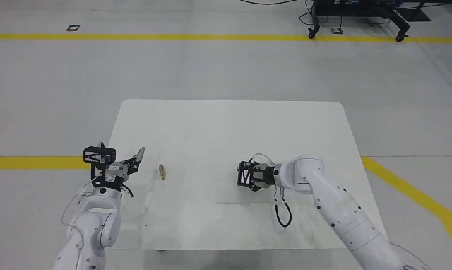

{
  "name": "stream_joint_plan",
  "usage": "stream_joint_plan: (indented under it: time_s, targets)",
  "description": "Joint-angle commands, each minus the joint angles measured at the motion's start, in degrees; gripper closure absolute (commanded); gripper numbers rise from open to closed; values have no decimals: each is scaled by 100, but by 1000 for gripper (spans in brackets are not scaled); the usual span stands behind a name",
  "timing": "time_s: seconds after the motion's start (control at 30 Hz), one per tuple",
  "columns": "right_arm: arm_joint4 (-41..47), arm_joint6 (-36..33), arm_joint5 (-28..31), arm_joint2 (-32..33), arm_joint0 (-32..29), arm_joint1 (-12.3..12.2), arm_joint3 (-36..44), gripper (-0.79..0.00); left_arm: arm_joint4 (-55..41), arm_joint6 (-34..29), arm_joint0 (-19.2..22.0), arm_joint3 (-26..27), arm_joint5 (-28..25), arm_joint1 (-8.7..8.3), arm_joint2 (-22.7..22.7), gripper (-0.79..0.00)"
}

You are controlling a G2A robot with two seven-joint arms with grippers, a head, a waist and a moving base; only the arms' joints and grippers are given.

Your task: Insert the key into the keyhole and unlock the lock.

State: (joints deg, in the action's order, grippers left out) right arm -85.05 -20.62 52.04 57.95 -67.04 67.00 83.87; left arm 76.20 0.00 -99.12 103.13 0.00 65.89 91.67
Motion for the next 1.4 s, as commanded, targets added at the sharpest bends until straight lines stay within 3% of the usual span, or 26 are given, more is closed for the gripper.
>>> stream_joint_plan:
  time_s: [0.0, 0.07, 0.17, 0.2, 0.5, 0.77, 1.1, 1.37]
  targets:
    - [-15, -84, -11, -76, 75, 14, -50, -231, 0, 0, 0, 0, 0, 0, 0, -785]
    - [-96, -195, -32, -180, 156, 30, -72, -206, 0, 0, 0, 0, 0, 0, 0, -785]
    - [-122, -172, -63, -250, 235, 42, -60, -6, 0, 0, 0, 0, 0, 0, 0, -785]
    - [-130, -153, -82, -246, 248, 40, -60, 0, 0, 0, 0, 0, 0, 0, 0, -785]
    - [-164, 454, -387, 43, 35, -48, 193, 0, 0, 0, 0, 0, 0, 0, 0, -785]
    - [245, 2074, -611, 538, -449, -154, 109, 0, 0, 0, 0, 0, 0, 0, 0, -785]
    - [237, 2054, -653, 540, -452, -153, 102, 0, 0, 0, 0, 0, 0, 0, 0, -785]
    - [2432, 3458, -273, 711, -503, -67, -309, 0, 0, 0, 0, 0, 0, 0, 0, -785]
